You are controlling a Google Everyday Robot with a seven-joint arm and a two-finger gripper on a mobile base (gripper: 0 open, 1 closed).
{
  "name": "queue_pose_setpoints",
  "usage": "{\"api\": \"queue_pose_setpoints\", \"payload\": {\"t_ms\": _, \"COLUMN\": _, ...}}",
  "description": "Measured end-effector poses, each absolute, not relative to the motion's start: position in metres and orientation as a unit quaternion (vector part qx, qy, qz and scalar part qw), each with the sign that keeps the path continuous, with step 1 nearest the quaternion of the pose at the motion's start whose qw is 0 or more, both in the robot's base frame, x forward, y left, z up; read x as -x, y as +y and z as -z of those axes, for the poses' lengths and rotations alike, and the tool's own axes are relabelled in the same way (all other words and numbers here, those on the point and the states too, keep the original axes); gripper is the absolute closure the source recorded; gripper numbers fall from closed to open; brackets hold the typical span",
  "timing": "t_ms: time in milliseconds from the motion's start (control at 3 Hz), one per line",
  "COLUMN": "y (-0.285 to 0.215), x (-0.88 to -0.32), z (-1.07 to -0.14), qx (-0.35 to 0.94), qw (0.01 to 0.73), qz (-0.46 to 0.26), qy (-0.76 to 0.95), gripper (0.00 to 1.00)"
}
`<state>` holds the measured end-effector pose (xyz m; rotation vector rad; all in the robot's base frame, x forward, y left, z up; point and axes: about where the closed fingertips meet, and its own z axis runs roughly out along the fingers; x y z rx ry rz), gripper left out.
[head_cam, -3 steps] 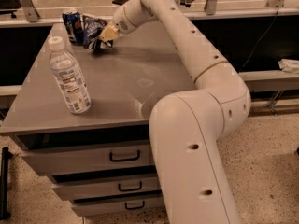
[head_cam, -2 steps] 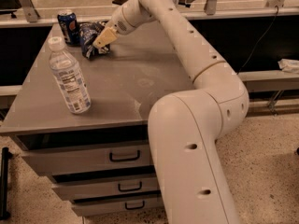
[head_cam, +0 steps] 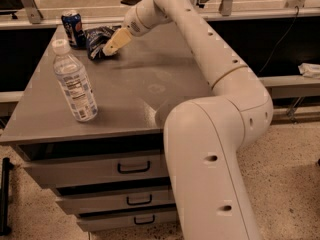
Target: Move blue chip bag near pepsi can
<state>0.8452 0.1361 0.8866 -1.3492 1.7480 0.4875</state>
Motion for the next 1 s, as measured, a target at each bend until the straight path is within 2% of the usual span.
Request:
{"api": "queue_pose_setpoints", "payload": {"t_ms": 333, "y": 0.094, "x": -0.847, "z": -0.904, "qx": 0.519, "qw": 0.453, "qz": -0.191, "qy": 0.7, "gripper": 0.0}}
{"api": "queue_pose_setpoints", "payload": {"t_ms": 1000, "y": -0.021, "x": -0.83, "z": -0.939, "qx": 0.444, "qw": 0.537, "qz": -0.222, "qy": 0.682, "gripper": 0.0}}
